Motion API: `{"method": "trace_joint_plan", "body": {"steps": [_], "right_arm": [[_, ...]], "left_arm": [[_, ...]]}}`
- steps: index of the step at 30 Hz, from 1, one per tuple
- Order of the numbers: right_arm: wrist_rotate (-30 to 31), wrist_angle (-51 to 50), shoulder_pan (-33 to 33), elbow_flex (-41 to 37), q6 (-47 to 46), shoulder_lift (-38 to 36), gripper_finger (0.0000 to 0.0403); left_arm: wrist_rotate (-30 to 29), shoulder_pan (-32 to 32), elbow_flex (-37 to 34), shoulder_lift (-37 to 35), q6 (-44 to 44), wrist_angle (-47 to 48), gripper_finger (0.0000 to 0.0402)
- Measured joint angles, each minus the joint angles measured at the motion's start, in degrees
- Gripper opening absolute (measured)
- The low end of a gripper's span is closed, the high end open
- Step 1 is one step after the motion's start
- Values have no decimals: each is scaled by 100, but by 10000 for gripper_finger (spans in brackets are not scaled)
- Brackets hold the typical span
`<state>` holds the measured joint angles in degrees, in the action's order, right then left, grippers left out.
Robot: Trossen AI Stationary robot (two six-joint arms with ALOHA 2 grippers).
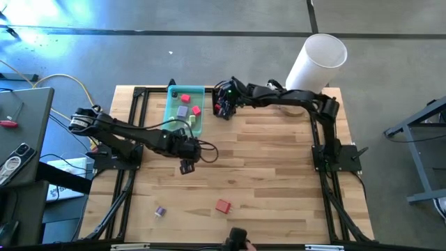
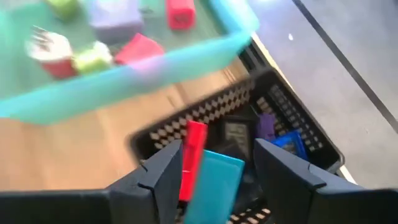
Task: Pick & Place Office items
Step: Put the purple charger adapter into the green bin
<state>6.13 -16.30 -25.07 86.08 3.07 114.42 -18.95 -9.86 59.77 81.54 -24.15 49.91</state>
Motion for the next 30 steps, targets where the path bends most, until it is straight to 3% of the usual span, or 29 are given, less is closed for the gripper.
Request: {"method": "trace_joint_plan", "body": {"steps": [6,11,19,30], "right_arm": [[-22,-450,504,2,-19,-479,185],[-8,-613,1115,2,-118,-679,185],[-9,-675,1942,2,-153,-644,185],[-21,-711,2511,2,-200,-637,185]], "left_arm": [[460,-422,0,-219,-17,717,249],[1034,-972,2,-212,-447,698,249],[2019,-1687,7,-197,-3476,1038,249],[1810,-2907,7,-56,-7353,999,249]]}}
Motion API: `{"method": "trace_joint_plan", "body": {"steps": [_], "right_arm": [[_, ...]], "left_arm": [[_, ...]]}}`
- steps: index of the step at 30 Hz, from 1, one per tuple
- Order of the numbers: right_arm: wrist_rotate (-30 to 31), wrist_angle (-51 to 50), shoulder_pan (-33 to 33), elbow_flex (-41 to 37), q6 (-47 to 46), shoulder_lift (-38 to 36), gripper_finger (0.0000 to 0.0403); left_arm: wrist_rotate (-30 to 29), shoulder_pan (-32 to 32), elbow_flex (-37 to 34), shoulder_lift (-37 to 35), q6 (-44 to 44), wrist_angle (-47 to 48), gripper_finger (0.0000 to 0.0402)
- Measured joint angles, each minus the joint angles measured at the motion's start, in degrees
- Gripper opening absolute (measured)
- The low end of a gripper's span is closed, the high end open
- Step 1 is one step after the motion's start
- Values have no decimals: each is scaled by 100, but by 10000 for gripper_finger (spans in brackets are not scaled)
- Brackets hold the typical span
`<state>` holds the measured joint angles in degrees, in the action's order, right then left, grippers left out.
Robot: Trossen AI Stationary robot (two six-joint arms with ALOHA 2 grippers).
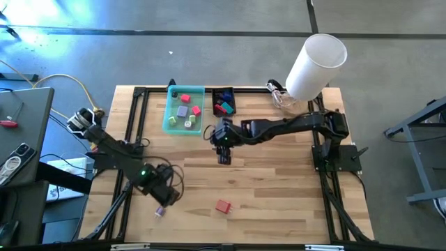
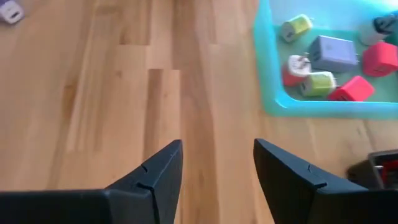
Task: Pick & Place Office items
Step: Put the purple charger adapter into the green bin
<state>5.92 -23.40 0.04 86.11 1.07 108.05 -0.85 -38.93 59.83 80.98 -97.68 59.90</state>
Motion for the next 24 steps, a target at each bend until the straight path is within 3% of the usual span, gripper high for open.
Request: {"method": "trace_joint_plan", "body": {"steps": [3,9,19,24], "right_arm": [[-5,5,124,0,-115,0,185],[-6,34,356,0,-164,0,185],[-7,320,603,0,-599,2,185],[-7,315,760,0,-681,4,185]], "left_arm": [[259,-330,0,166,-443,-65,249],[400,-894,-1,510,-382,-738,249],[127,-1084,0,1009,-281,-1123,249],[303,-1072,-2,1258,-275,-1252,249]]}}
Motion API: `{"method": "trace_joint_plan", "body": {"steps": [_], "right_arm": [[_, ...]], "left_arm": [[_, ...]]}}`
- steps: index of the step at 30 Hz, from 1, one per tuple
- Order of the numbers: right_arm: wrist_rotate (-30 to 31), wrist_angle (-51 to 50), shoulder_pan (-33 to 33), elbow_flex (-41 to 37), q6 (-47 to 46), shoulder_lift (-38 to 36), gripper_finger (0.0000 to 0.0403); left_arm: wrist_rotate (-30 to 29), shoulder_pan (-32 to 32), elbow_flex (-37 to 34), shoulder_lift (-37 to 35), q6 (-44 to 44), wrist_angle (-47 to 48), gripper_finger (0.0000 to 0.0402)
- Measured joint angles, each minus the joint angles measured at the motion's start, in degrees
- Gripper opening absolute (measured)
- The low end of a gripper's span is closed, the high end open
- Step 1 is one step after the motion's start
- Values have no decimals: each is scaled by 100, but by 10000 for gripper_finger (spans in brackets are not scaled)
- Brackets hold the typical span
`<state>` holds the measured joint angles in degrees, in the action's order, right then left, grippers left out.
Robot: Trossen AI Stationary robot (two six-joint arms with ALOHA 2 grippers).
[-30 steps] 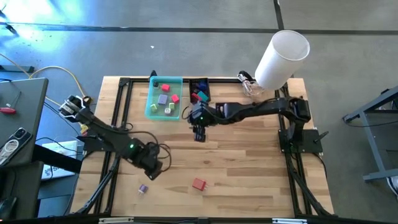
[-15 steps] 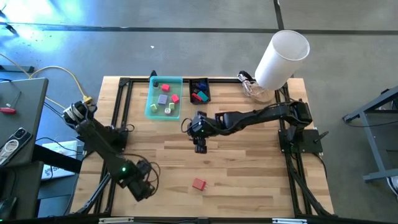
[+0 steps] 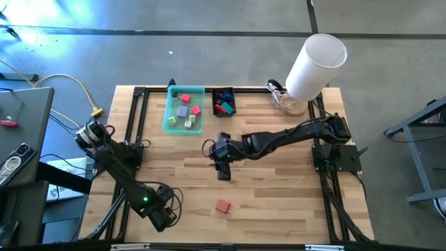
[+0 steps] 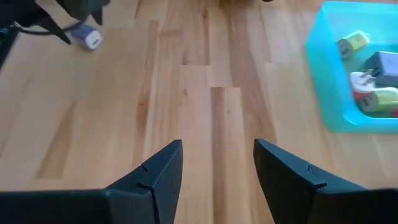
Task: Pick & Place Office items
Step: Put the purple charger adapter into the green bin
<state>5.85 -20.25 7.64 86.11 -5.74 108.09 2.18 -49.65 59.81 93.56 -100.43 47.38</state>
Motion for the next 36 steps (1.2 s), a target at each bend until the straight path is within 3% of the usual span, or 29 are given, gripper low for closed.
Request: {"method": "trace_joint_plan", "body": {"steps": [12,16,19,23,29,36], "right_arm": [[3,20,218,0,-50,0,185],[-2,-12,303,0,-43,0,185],[-7,-17,337,0,-35,2,185],[2,-68,392,0,-29,2,185],[-21,-65,456,0,-6,2,185],[-363,-258,545,0,-6,2,185]], "left_arm": [[67,-118,-2,361,-732,-142,249],[-53,-89,-7,501,-491,-366,249],[201,-60,-4,608,-684,-515,247],[329,-59,-2,627,-669,-552,217],[318,-2,-2,614,-36,-528,128],[-633,119,-7,250,859,-164,123]]}}
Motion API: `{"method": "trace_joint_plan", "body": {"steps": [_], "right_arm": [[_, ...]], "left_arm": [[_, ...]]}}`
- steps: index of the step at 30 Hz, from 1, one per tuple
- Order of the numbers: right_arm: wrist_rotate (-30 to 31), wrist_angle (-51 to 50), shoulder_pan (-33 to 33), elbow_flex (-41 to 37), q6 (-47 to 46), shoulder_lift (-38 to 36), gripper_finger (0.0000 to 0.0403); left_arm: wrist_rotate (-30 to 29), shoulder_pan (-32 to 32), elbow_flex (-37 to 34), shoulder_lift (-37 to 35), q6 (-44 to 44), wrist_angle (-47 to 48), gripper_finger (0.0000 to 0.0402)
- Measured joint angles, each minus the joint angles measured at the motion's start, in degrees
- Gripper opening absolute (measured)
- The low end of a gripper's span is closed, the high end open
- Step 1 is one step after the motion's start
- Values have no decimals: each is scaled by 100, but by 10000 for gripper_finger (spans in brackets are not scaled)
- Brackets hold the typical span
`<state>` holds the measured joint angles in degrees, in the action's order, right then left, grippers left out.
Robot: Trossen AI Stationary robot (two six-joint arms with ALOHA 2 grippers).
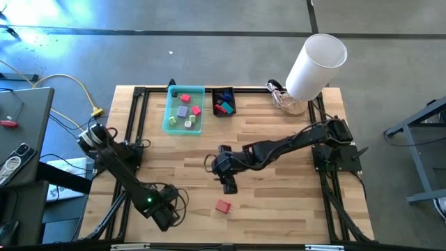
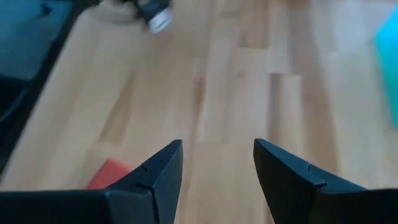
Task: Pick & Place Office items
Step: Put the purple charger adapter into the green bin
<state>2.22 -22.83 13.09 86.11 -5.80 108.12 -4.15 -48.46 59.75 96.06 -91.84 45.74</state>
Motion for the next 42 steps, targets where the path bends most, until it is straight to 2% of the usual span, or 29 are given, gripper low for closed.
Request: {"method": "trace_joint_plan", "body": {"steps": [4,9,15,21,23,27,31,36,42], "right_arm": [[-43,-352,142,0,-12,0,185],[388,-997,347,0,-212,0,185],[981,-1484,531,0,-448,0,185],[1077,-1416,501,-61,-312,0,185],[1088,-1390,443,-147,-295,0,185],[962,-1230,283,-344,-317,0,185],[626,-1006,128,-567,-318,1,185],[294,-920,-62,-661,-289,1,185],[72,-903,-285,-660,-149,0,185]], "left_arm": [[-116,216,0,-505,117,713,123],[-790,1002,2,-1381,1199,1493,123],[-1471,2811,7,-2441,3476,1586,123],[-1426,5157,10,-3029,5506,1346,123],[-1185,6086,15,-3026,6124,1248,123],[-336,7784,13,-2689,7151,909,123],[371,8962,13,-2098,7722,481,124],[577,9671,13,-1140,7812,265,124],[590,9948,13,-247,7790,-197,128]]}}
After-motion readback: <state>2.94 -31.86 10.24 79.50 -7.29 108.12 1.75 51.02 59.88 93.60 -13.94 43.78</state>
